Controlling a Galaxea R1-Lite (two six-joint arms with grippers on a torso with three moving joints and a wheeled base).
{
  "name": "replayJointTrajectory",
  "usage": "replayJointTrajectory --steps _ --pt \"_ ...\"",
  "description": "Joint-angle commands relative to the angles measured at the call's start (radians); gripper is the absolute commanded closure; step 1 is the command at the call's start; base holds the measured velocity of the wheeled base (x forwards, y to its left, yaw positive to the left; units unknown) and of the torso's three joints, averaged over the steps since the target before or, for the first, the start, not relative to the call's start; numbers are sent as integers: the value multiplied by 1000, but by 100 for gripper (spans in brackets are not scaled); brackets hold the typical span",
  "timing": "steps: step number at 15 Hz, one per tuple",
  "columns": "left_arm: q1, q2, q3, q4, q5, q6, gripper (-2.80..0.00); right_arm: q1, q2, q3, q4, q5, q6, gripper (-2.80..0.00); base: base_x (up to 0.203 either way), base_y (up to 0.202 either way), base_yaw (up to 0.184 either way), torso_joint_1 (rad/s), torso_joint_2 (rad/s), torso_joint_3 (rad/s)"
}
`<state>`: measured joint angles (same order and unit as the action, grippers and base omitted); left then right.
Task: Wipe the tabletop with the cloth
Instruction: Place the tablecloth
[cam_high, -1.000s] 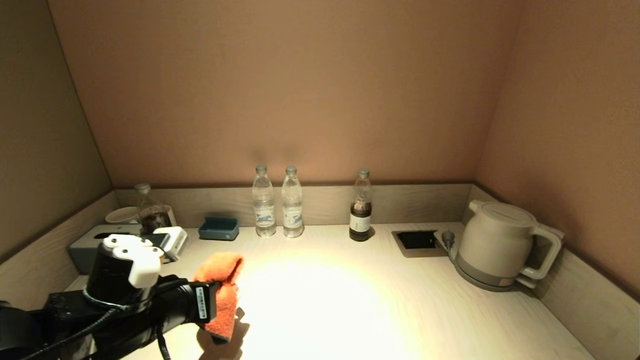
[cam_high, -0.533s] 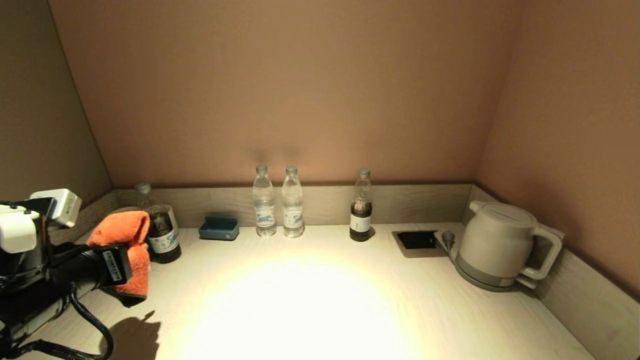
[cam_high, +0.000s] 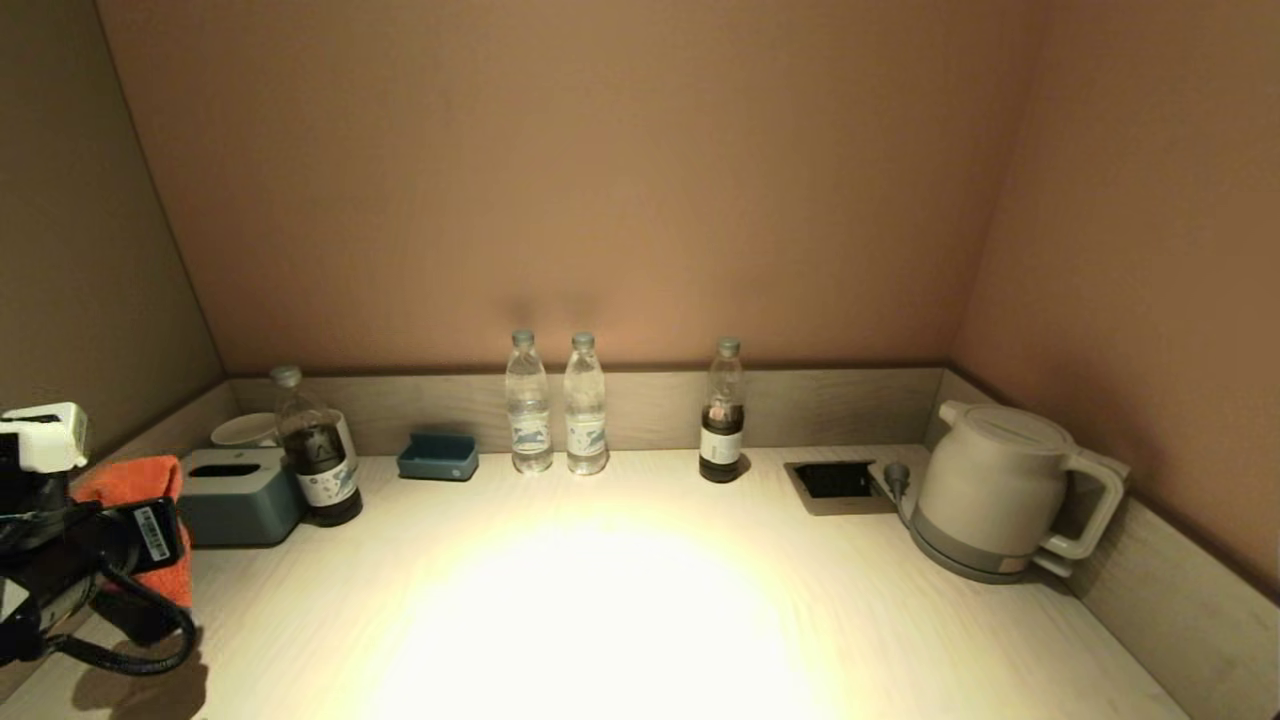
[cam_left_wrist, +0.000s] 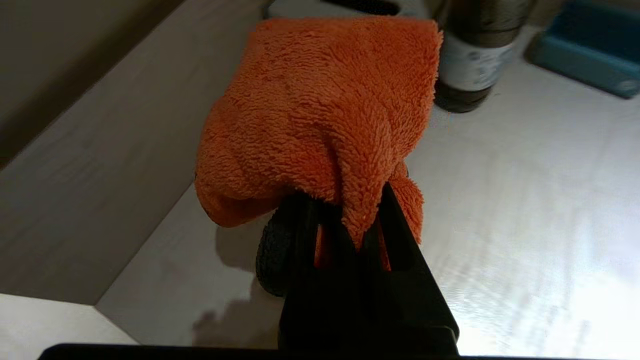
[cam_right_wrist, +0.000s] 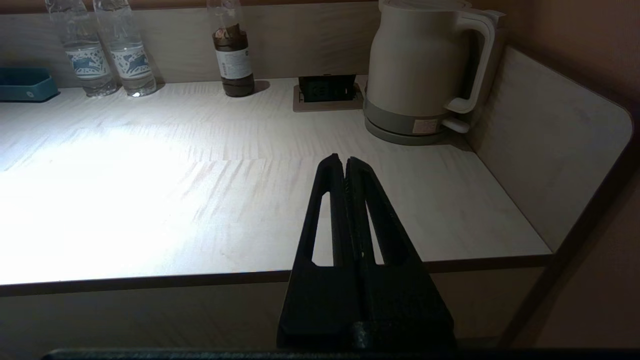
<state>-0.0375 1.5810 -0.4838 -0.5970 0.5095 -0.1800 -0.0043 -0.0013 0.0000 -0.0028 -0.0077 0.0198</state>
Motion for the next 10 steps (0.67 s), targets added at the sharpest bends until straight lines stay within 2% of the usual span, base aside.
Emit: replayJointTrajectory --steps 1,3,6,8,9,10 --pt "87 135 -23 -7 17 14 0 0 1 0 0 0 0 0 0 0 0 0 0 0" --pt "147 200 -44 -39 36 35 0 0 1 0 0 0 0 0 0 0 0 0 0 0" --pt "185 269 -52 -163 80 83 0 0 1 0 0 0 0 0 0 0 0 0 0 0" --pt "208 346 -56 -347 125 180 0 0 1 0 0 0 0 0 0 0 0 0 0 0" --pt "218 364 -57 -395 142 222 0 0 1 0 0 0 0 0 0 0 0 0 0 0" --pt "219 366 -57 -400 143 228 0 1 1 0 0 0 0 0 0 0 0 0 0 0"
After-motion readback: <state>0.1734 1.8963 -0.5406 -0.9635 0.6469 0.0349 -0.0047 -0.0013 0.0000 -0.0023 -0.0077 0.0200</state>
